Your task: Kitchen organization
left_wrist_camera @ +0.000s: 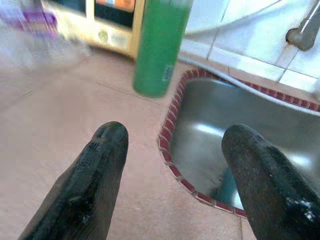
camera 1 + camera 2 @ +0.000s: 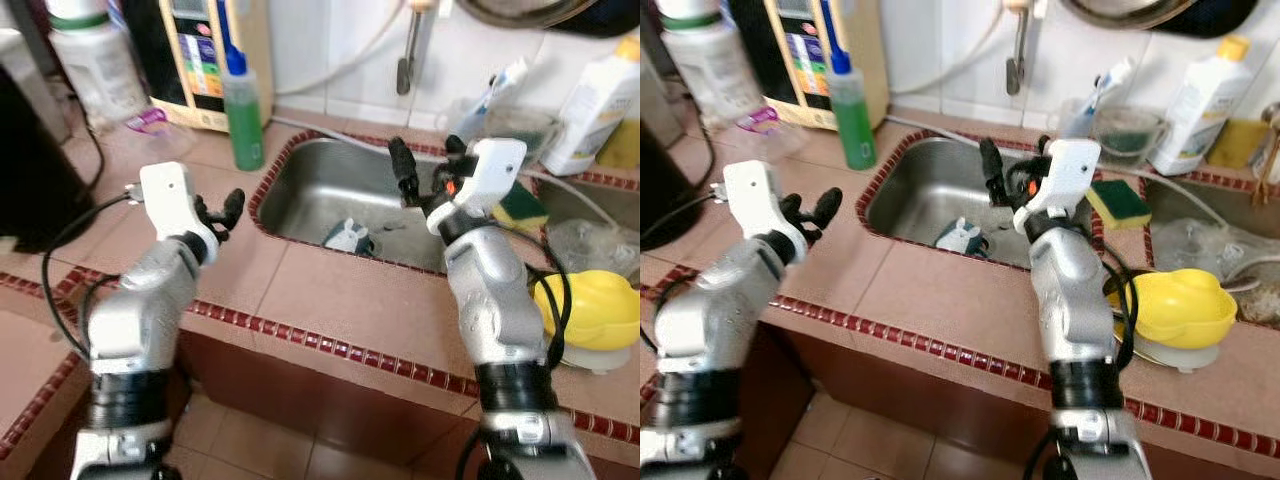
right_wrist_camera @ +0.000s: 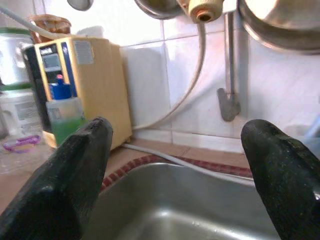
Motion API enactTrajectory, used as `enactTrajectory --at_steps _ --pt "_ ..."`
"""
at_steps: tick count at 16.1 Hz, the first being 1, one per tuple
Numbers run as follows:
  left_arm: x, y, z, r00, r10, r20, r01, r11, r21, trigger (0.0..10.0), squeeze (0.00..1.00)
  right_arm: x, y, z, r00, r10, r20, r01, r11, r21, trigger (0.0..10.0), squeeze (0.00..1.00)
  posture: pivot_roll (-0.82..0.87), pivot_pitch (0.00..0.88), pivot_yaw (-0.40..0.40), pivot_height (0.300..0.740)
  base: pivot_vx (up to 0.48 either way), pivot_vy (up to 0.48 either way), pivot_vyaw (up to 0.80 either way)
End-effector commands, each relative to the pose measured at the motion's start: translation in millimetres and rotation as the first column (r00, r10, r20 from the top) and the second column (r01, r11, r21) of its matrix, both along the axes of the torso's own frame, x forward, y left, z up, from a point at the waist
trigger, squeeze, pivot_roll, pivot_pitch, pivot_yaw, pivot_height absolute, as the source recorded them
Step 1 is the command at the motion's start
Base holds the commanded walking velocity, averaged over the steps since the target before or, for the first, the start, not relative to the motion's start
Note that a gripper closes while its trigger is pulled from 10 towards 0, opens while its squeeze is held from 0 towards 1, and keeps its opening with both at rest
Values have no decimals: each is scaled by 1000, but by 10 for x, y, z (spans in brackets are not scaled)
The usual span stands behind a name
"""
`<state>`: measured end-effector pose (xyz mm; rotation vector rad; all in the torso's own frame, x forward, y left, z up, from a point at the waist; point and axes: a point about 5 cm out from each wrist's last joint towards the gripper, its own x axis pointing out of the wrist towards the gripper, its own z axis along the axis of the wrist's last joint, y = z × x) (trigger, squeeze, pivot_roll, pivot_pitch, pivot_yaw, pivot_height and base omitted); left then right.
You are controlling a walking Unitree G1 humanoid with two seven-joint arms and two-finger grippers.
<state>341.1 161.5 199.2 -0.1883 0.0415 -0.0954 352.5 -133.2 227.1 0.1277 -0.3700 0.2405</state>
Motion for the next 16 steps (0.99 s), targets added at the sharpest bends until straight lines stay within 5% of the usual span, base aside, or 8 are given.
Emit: enactTrajectory --at_steps 1,2,3,8,14,16 --pt "-12 -38 -37 999 9 50 -13 996 93 10000 0 -39 -10 6 999 -37 25 38 999 -24 10000 1000 -80 13 49 740 0 0 0" --pt "-22 -63 -61 997 -2 76 -9 989 150 10000 0 -63 7 -29 999 -41 25 42 998 -37 10000 800 -79 14 49 740 0 0 0" --pt "-48 -91 -84 994 -29 107 13 989 148 10000 0 -88 31 -86 999 -42 13 42 998 -52 10000 0 -81 9 50 740 0 0 0" --pt "-159 -185 -144 969 -67 238 8 971 239 10000 0 -222 49 -219 992 -121 40 123 992 -42 10000 0 -91 0 47 740 0 0 0" --pt "-329 -251 -187 954 -153 257 130 986 104 10000 0 -391 3 -368 991 -133 24 135 987 -91 10000 0 -110 9 53 740 0 0 0" --pt "-341 -266 -173 950 -163 266 137 984 115 10000 0 -403 12 -367 991 -134 28 136 986 -99 10000 0 -110 12 53 740 0 0 0"
